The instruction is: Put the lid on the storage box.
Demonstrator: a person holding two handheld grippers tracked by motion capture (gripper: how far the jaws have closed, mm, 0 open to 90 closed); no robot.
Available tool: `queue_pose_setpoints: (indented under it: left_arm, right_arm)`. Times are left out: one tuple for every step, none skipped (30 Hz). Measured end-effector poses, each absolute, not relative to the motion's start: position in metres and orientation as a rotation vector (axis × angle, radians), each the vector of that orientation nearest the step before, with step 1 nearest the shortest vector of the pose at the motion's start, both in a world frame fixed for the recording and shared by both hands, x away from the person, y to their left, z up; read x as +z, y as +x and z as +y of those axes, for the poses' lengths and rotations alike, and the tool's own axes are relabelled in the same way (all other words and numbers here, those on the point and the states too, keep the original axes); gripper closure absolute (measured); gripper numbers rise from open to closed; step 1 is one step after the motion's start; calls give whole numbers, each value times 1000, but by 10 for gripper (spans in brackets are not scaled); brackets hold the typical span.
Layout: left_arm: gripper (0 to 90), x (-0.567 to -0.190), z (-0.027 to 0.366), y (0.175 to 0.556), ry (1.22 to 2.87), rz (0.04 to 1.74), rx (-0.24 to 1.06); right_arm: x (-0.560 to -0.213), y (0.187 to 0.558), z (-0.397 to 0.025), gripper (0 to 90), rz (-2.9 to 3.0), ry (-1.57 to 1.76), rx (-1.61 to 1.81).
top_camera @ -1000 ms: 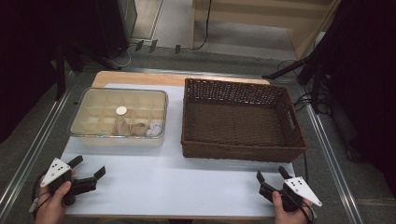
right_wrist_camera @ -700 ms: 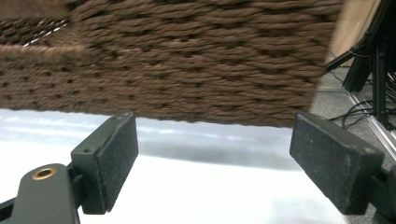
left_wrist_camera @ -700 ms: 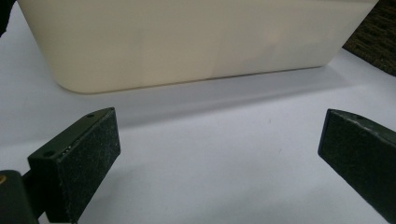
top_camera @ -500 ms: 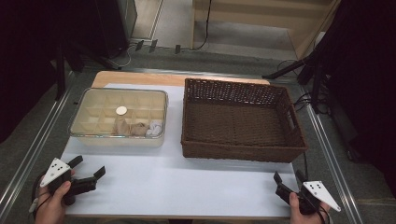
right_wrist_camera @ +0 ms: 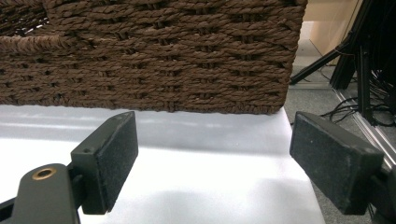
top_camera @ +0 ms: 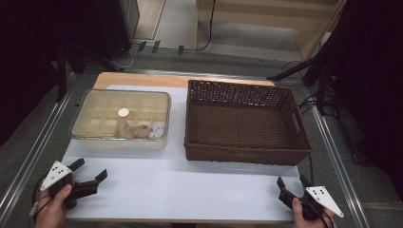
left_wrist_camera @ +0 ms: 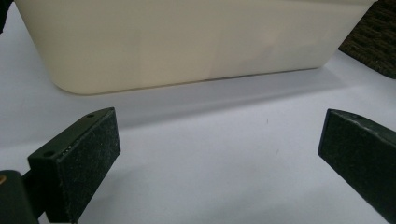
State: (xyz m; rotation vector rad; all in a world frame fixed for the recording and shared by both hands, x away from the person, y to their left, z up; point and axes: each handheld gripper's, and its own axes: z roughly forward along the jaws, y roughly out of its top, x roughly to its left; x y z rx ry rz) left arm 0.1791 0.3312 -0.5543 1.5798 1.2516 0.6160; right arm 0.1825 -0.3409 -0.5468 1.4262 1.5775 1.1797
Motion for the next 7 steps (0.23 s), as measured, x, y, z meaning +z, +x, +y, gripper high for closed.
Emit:
queue_pose_setpoints:
  left_arm:
    - [0,-554,331,179,1580,1252,616]
    - [0,-554,331,179,1580,1252,615]
    - [0,-554,331,179,1582,1252,613]
    - [0,-554,332,179,1586,1252,610]
    - [0,-554,332,179,1587,1253,611]
    - [0,-554,332,179,1586,1254,611]
    - [0,-554,332,179,1586,1254,611]
  right_arm:
    - [-547,183,-341,156,1571,1435,1185]
    - [-546,183,-342,156,1556,1447,1200]
    - [-546,182,-343,156,1542,1460,1213]
    - [-546,183,-345,156,1533,1462,1222]
    - [-546,183,-345,156,1527,1470,1224]
    - [-546,183,-345,156,1530,1470,1222]
    - [-546,183,-344,156,1530,1469,1219]
